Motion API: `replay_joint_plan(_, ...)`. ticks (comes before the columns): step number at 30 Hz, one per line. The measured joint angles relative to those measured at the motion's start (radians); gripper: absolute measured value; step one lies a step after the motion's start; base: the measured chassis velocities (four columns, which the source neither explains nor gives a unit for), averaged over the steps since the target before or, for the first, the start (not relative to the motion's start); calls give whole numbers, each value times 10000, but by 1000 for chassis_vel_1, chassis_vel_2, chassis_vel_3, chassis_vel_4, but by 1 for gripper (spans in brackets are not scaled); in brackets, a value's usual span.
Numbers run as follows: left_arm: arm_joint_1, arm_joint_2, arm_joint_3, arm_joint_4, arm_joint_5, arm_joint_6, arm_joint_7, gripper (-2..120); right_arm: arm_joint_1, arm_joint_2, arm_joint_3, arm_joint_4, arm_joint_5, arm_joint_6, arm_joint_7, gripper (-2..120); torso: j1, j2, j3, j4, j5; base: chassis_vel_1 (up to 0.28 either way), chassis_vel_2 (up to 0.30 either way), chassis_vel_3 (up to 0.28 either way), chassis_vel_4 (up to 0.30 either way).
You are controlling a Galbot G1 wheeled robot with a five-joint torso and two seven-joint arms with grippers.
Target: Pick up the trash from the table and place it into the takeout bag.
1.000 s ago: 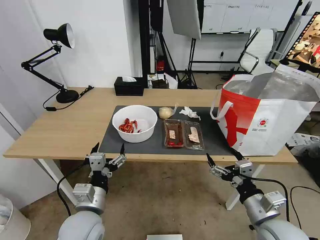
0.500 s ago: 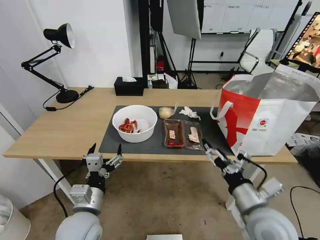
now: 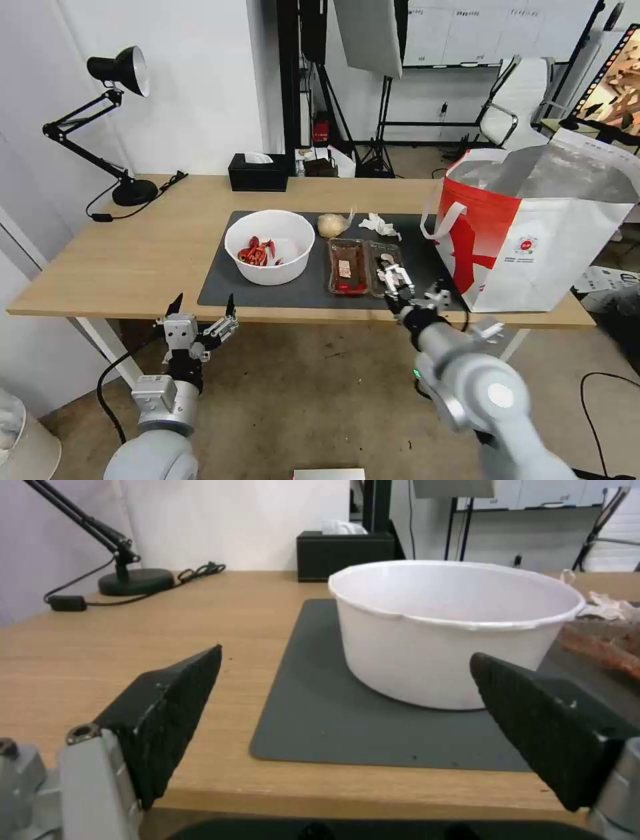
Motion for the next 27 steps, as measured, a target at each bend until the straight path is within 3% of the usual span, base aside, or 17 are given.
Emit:
replay_joint_plan(7, 52, 48, -66, 41, -29, 15, -17, 100, 490, 641, -208, -530, -471, 49, 655, 100, 0, 0, -1, -2, 0, 0, 0, 0, 0)
replay_joint_plan(27, 112, 123, -112, 115, -88, 25, -42, 100, 767, 1320, -70, -1103, -724, -143, 1256, 100, 0, 1, -2, -3, 0, 0, 0, 0, 0)
